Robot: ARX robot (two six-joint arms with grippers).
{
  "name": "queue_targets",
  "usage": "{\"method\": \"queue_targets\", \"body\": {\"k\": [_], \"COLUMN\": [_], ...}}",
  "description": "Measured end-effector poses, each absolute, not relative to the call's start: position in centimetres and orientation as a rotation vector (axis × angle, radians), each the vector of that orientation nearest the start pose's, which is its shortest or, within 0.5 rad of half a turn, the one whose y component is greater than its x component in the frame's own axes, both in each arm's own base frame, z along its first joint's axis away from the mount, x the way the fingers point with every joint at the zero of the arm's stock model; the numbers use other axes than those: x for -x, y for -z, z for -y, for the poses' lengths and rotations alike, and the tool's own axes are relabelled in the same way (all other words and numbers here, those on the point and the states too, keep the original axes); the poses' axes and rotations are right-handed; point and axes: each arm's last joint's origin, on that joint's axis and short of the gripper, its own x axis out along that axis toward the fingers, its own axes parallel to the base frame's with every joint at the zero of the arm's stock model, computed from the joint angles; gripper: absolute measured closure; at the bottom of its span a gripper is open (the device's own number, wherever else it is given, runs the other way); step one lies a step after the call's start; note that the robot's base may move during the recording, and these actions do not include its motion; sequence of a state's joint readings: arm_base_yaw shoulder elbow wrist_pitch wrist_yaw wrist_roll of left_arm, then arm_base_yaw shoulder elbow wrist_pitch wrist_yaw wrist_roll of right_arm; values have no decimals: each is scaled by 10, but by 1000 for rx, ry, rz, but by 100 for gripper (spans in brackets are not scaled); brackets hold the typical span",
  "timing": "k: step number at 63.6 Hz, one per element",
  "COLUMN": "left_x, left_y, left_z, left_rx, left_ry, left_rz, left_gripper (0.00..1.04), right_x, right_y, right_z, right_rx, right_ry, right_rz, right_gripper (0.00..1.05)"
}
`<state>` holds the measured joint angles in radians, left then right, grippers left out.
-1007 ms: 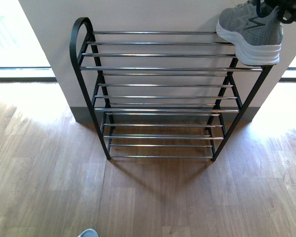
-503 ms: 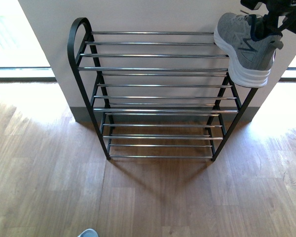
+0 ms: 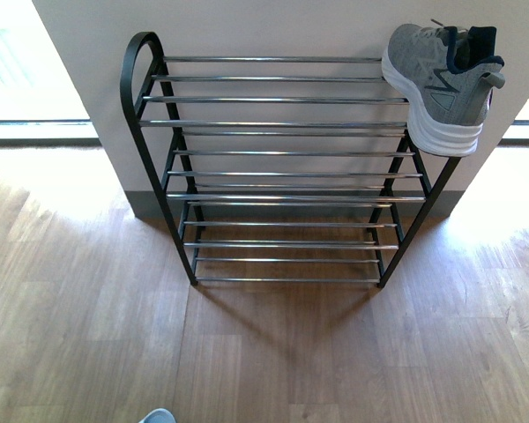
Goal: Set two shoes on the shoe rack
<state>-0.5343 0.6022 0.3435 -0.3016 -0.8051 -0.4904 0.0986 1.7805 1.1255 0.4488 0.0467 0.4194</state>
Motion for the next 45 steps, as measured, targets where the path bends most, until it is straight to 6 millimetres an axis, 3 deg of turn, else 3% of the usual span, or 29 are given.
{"method": "queue_targets", "body": {"k": [17, 29, 41, 45], "left_x": [-122, -122, -122, -122], "left_y": [-202, -202, -202, -202], "left_z": [48, 48, 48, 48], "left_rx": [131, 131, 131, 131], "left_ry": [-361, -361, -361, -361], "left_rz": [-361, -361, -361, -362], "left_gripper": [103, 103, 103, 103], "right_x": [-316, -256, -244, -241], "right_y": [-246, -230, -222, -220], "right_z": [-1, 50, 63, 58], "right_rx": [-345, -324, -332, -202], "right_ry": [-245, -256, -238, -115], "right_rz": [-215, -176, -181, -79], "right_gripper": [9, 9, 9, 19]}}
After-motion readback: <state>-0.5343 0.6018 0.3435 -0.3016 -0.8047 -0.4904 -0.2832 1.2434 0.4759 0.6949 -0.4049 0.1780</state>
